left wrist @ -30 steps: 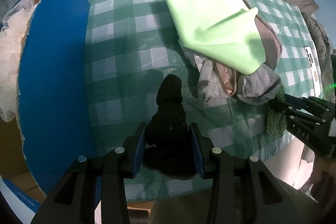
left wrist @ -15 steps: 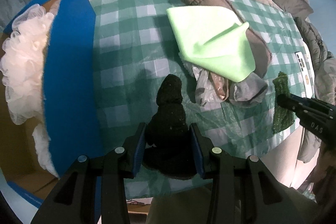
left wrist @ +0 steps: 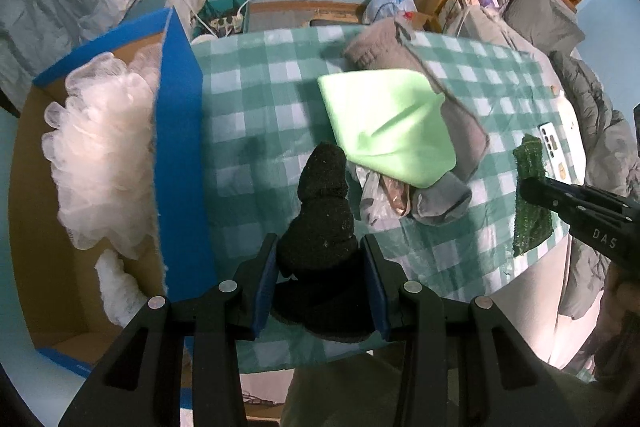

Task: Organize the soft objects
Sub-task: 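Lift and carry the green pad and black glove with both tools over the box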

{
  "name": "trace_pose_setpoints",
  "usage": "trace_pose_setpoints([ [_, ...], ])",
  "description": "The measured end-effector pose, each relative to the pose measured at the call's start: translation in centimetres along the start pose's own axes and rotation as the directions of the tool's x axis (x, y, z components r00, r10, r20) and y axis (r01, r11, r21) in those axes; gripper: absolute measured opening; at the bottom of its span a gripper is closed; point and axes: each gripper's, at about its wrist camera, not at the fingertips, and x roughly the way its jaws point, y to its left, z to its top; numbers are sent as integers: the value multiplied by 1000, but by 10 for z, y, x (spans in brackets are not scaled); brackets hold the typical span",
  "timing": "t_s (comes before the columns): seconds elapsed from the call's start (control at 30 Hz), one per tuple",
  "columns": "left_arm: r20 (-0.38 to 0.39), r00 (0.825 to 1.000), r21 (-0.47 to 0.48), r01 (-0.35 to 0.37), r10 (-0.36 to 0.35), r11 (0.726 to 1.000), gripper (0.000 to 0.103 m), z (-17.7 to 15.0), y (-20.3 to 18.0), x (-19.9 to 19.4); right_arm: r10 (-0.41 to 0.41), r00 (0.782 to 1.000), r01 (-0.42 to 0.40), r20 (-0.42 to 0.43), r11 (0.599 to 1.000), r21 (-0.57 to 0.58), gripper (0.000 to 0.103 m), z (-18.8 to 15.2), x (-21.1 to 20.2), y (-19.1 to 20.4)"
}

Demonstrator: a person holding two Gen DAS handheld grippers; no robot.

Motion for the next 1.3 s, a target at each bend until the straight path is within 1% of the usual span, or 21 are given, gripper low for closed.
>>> trace_pose_setpoints([
  [0.47, 65, 998, -30, -18, 20, 999, 41, 2, 10, -35, 60, 997, -57, 42, 995, -79, 17, 28, -22, 40],
  [0.73, 99, 995, -74, -21, 29, 997, 41, 3, 26, -52, 97, 994, -89, 57, 987, -137, 17, 44, -32, 66],
  [1.07, 115, 992, -163, -33, 53, 986, 41, -5, 55, -66, 143, 988, -128, 55, 969, -212, 17, 60, -36, 100],
  [1.3, 122, 990, -228, -47, 77, 972, 41, -14, 80, -74, 180, 983, -162, 37, 945, -284, 17, 68, -34, 133],
])
